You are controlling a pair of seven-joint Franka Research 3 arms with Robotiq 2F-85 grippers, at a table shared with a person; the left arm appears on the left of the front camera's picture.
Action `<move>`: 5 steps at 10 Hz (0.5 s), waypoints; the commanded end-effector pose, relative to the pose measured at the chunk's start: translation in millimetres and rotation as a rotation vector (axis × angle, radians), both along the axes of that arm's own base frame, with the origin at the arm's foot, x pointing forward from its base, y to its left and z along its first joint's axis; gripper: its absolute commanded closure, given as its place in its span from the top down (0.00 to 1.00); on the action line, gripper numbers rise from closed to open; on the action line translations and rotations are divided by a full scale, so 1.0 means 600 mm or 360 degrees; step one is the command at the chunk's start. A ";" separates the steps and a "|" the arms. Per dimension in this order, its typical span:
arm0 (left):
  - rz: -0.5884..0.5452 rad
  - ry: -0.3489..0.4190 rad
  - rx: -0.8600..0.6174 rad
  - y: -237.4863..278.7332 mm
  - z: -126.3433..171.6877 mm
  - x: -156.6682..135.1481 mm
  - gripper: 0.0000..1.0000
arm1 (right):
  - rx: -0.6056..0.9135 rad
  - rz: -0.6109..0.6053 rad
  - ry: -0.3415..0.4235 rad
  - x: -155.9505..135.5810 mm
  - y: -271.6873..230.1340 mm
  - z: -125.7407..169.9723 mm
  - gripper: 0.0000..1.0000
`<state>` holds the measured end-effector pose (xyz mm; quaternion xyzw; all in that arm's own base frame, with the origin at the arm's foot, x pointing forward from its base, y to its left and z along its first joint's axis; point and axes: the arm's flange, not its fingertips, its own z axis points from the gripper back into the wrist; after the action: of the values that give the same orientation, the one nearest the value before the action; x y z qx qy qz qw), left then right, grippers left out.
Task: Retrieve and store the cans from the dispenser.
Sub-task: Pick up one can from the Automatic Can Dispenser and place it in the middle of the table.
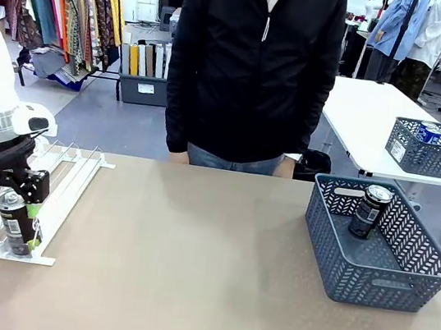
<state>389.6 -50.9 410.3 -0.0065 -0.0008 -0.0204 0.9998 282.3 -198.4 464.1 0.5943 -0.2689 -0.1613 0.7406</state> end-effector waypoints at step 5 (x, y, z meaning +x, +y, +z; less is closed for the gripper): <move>0.0060 -0.0189 0.0003 0.008 0.090 -0.009 0.00 | 0.0012 -0.0004 -0.0009 -0.001 -0.001 0.004 1.00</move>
<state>387.7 -49.5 430.6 -0.0077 -0.0226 -0.0146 0.9996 282.3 -198.4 464.1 0.5943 -0.2689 -0.1613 0.7406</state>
